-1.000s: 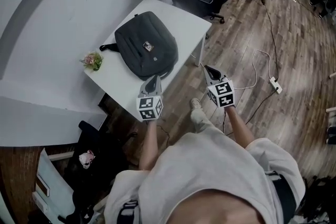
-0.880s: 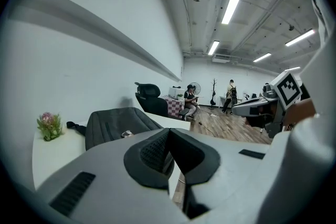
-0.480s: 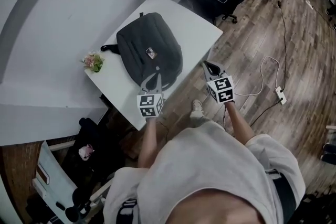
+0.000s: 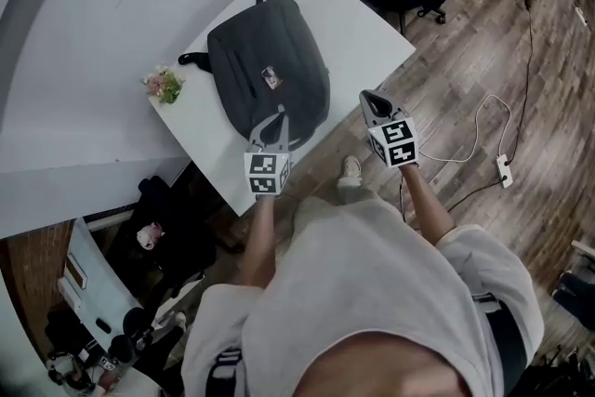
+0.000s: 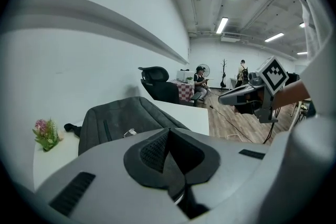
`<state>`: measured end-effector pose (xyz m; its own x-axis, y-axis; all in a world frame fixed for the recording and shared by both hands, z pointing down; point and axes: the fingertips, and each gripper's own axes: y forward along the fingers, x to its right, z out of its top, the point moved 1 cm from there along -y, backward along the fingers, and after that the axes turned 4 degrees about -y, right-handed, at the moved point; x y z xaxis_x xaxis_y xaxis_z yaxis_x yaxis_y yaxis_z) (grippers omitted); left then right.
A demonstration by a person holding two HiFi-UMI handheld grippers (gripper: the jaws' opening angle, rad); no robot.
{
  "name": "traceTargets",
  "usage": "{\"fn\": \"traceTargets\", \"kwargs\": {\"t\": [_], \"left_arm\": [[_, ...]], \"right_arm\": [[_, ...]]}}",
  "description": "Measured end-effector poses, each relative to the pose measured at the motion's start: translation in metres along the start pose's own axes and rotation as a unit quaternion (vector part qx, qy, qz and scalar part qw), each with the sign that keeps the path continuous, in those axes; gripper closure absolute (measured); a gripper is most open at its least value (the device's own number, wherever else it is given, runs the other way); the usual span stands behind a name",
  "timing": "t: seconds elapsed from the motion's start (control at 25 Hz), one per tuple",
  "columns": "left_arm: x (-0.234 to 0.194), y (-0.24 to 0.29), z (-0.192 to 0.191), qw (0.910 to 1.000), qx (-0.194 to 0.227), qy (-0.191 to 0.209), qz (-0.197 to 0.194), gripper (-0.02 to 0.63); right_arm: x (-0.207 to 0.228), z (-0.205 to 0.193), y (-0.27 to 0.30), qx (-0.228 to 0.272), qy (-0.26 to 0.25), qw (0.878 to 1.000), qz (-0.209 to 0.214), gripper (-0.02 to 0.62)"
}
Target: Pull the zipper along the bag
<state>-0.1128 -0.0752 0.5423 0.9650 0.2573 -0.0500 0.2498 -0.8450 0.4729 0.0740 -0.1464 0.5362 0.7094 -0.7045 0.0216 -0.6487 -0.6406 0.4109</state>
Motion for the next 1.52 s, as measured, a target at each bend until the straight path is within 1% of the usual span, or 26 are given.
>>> {"fn": "traceTargets", "kwargs": {"t": [0.28, 0.36, 0.48, 0.6, 0.76, 0.84, 0.92, 0.96, 1.08, 1.12, 1.16, 1.2, 1.28, 1.4, 1.48, 1.52], "left_arm": [[0.0, 0.01, -0.019, 0.9985, -0.039, 0.038, -0.011, 0.58], [0.002, 0.011, -0.023, 0.9969, -0.048, 0.058, -0.023, 0.58], [0.005, 0.013, -0.036, 0.9919, -0.071, 0.095, -0.045, 0.58], [0.009, 0.015, -0.048, 0.9828, -0.089, 0.143, -0.076, 0.58], [0.011, 0.014, -0.061, 0.9662, -0.107, 0.207, -0.11, 0.578], [0.008, 0.016, -0.068, 0.9586, -0.12, 0.228, -0.121, 0.577], [0.006, 0.017, -0.075, 0.9537, -0.133, 0.235, -0.133, 0.574], [0.007, 0.018, -0.079, 0.9517, -0.137, 0.236, -0.141, 0.565], [0.01, 0.018, -0.092, 0.9429, -0.151, 0.25, -0.16, 0.472], [0.01, 0.018, -0.096, 0.9396, -0.156, 0.257, -0.163, 0.451], [0.011, 0.019, -0.1, 0.9366, -0.161, 0.264, -0.165, 0.445], [0.01, 0.02, -0.103, 0.934, -0.164, 0.27, -0.166, 0.428], [0.009, 0.024, -0.107, 0.9295, -0.169, 0.282, -0.167, 0.422], [0.006, 0.029, -0.109, 0.9234, -0.175, 0.295, -0.171, 0.42], [0.007, 0.031, -0.11, 0.9199, -0.181, 0.301, -0.175, 0.42], [0.008, 0.031, -0.111, 0.9176, -0.184, 0.304, -0.178, 0.422]], "right_arm": [[-0.004, -0.018, 0.026, -0.025, 0.002, 0.999, 0.029, 0.583], [-0.006, -0.02, 0.032, -0.031, 0.002, 0.999, 0.033, 0.583], [-0.011, -0.026, 0.04, -0.042, 0.001, 0.998, 0.037, 0.583], [-0.015, -0.03, 0.047, -0.051, -0.001, 0.998, 0.034, 0.583], [-0.023, -0.034, 0.054, -0.064, -0.01, 0.997, 0.03, 0.583], [-0.025, -0.038, 0.058, -0.074, -0.02, 0.997, 0.027, 0.583], [-0.025, -0.045, 0.064, -0.083, -0.029, 0.996, 0.024, 0.583], [-0.026, -0.048, 0.067, -0.087, -0.031, 0.995, 0.023, 0.582], [-0.028, -0.056, 0.076, -0.1, -0.041, 0.994, 0.03, 0.581], [-0.029, -0.058, 0.08, -0.105, -0.048, 0.993, 0.034, 0.581], [-0.031, -0.06, 0.083, -0.109, -0.057, 0.992, 0.04, 0.576], [-0.033, -0.061, 0.087, -0.114, -0.065, 0.99, 0.046, 0.553], [-0.034, -0.066, 0.094, -0.126, -0.083, 0.987, 0.055, 0.482], [-0.028, -0.077, 0.109, -0.148, -0.112, 0.981, 0.054, 0.414], [-0.022, -0.086, 0.118, -0.168, -0.129, 0.976, 0.056, 0.405], [-0.019, -0.089, 0.123, -0.174, -0.136, 0.974, 0.057, 0.389]]}}
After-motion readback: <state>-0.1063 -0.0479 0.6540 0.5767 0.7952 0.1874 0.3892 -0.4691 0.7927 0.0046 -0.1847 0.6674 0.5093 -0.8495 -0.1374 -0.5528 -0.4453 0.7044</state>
